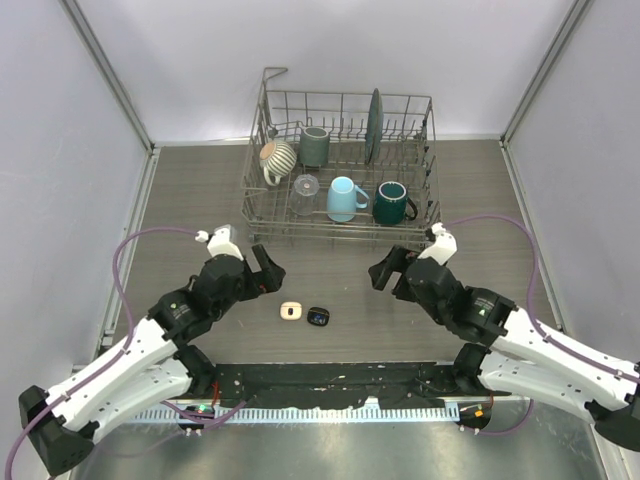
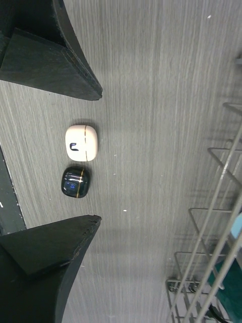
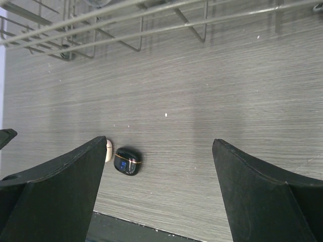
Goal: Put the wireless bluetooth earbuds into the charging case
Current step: Reset both arms
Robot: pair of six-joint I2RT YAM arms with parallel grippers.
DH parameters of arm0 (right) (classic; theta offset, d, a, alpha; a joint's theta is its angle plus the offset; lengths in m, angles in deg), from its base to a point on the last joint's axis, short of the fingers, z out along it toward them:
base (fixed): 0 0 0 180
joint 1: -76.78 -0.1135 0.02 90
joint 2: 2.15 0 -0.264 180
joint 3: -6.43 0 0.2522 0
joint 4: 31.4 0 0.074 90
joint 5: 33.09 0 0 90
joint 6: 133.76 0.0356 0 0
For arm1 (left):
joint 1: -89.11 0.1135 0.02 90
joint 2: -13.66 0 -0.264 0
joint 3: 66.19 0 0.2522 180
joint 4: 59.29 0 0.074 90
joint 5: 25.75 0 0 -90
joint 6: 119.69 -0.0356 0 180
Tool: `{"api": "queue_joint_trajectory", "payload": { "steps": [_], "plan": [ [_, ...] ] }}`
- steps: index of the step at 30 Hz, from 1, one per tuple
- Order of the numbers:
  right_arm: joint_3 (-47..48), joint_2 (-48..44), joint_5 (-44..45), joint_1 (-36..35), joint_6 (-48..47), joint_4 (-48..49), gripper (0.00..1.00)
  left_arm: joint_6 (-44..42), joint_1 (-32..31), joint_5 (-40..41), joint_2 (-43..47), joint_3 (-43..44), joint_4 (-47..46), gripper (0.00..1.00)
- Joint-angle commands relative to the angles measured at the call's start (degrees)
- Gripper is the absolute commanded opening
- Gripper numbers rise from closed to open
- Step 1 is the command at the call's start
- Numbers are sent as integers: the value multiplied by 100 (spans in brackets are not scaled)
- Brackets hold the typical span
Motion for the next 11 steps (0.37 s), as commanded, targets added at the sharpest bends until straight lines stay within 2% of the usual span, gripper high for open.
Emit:
{"api": "queue_joint_trajectory", "payload": {
  "steps": [1,6,11],
  "plan": [
    [320,-456,493,27,-35,-59,91,-91,15,579,400,235,209,100],
    [469,-790,836,27,-166,-85,91,-258,15,1089,840,288,508,100],
    [846,-607,1072,36,-517,-277,91,-346,15,1502,814,568,858,100]
  ]
}}
